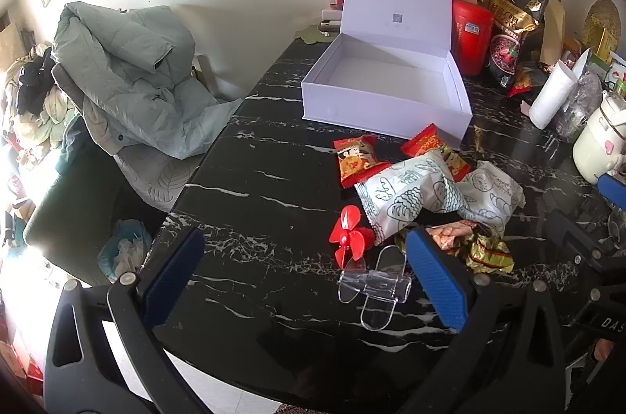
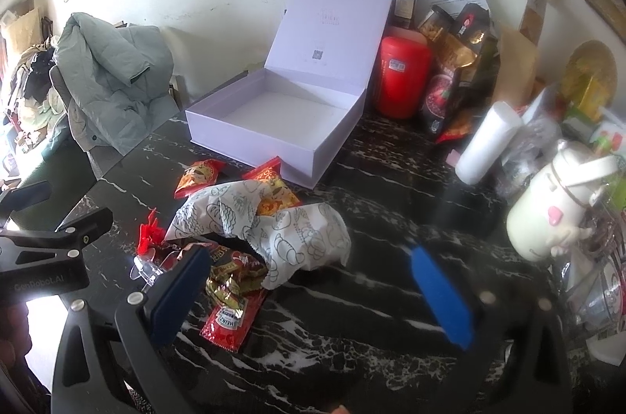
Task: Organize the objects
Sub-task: 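Reach the left gripper toward the clear plastic airplane toy while the right gripper approaches the ketchup packet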
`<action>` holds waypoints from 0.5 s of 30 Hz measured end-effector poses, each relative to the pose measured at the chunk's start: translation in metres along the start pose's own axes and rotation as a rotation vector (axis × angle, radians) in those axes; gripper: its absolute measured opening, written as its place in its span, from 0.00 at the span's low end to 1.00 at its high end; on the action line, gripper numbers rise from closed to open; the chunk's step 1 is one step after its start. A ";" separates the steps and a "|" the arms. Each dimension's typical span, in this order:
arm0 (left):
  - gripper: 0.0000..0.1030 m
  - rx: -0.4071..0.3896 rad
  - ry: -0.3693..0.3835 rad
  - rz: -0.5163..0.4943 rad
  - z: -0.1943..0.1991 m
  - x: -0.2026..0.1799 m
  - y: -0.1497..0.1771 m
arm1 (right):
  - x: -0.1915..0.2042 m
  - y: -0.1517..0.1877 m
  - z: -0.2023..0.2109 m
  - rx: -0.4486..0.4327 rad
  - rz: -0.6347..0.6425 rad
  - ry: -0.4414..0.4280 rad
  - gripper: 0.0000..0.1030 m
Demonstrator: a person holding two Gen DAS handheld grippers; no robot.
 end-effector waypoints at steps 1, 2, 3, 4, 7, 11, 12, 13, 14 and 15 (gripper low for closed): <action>1.00 -0.002 -0.001 -0.001 0.002 0.000 0.001 | 0.000 0.001 0.002 -0.002 -0.001 -0.001 1.00; 1.00 -0.005 -0.001 -0.001 0.003 0.000 0.002 | 0.000 0.002 0.005 -0.004 -0.001 -0.002 1.00; 1.00 -0.008 -0.003 -0.005 0.005 -0.001 0.003 | -0.001 0.003 0.007 -0.005 0.000 -0.002 1.00; 1.00 -0.008 0.000 -0.003 0.006 -0.001 0.005 | -0.001 0.005 0.009 -0.007 0.001 -0.002 1.00; 1.00 -0.006 0.012 0.009 0.010 -0.002 0.011 | -0.001 0.011 0.015 -0.008 -0.001 -0.006 1.00; 1.00 0.002 0.014 0.000 0.013 -0.004 0.021 | -0.003 0.020 0.021 -0.001 -0.008 -0.011 1.00; 1.00 0.005 0.021 0.005 0.014 -0.004 0.024 | -0.003 0.023 0.021 0.001 -0.011 -0.015 1.00; 1.00 0.007 0.026 0.007 0.014 -0.005 0.026 | -0.002 0.025 0.022 0.005 -0.014 -0.021 1.00; 1.00 0.014 0.027 0.003 0.013 -0.005 0.029 | -0.002 0.028 0.022 0.009 -0.018 -0.027 1.00; 1.00 0.015 0.033 0.003 0.012 -0.006 0.033 | -0.002 0.032 0.021 0.015 -0.022 -0.035 1.00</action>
Point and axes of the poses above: each gripper's, at about its wrist camera, not at the fingertips, and z roughly against the way its jaws point, x to its left, y to its underside, the point moved 5 cm from there along -z, roughly the way its jaws point, and after that the axes turned 11 degrees about -x, right-handed, at the moved point
